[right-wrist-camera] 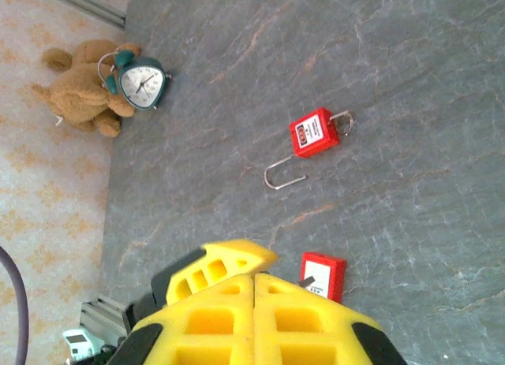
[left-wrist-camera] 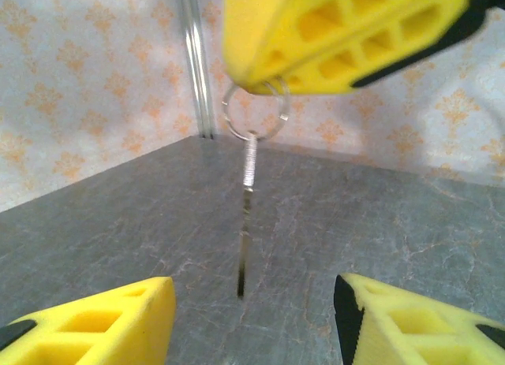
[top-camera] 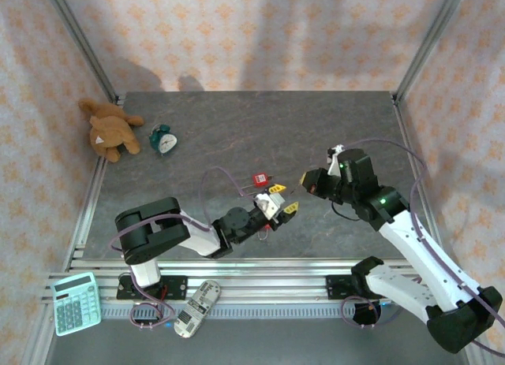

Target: Unlock with the key

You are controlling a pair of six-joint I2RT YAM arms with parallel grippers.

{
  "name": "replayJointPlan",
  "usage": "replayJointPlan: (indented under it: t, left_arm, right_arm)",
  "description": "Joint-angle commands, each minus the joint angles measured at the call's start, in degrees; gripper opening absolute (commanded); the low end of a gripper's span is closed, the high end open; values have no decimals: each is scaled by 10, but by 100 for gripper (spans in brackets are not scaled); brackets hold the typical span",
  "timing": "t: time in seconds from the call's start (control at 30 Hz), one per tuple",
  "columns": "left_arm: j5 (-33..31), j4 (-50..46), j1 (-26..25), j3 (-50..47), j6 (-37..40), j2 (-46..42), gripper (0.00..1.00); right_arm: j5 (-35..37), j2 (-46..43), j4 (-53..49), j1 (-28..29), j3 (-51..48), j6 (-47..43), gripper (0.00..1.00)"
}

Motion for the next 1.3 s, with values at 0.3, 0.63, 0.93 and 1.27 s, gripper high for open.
replayJointPlan:
  t: [0.3, 0.63, 0.93, 1.27]
  left_arm:
    - [40, 29, 23, -7, -48, -7, 57]
    - [69, 29, 26, 6, -61, 5, 42]
    - [82, 29, 26, 11, -71, 11, 41]
    - [100, 29, 26, 18, -78, 12, 25]
  right_arm:
    - [-23, -32, 31, 14, -16, 34, 0]
    - [-35, -42, 48, 19, -29, 53, 0]
    - [-41, -43, 63, 19, -38, 63, 0]
    - [-49, -42, 72, 19, -45, 68, 0]
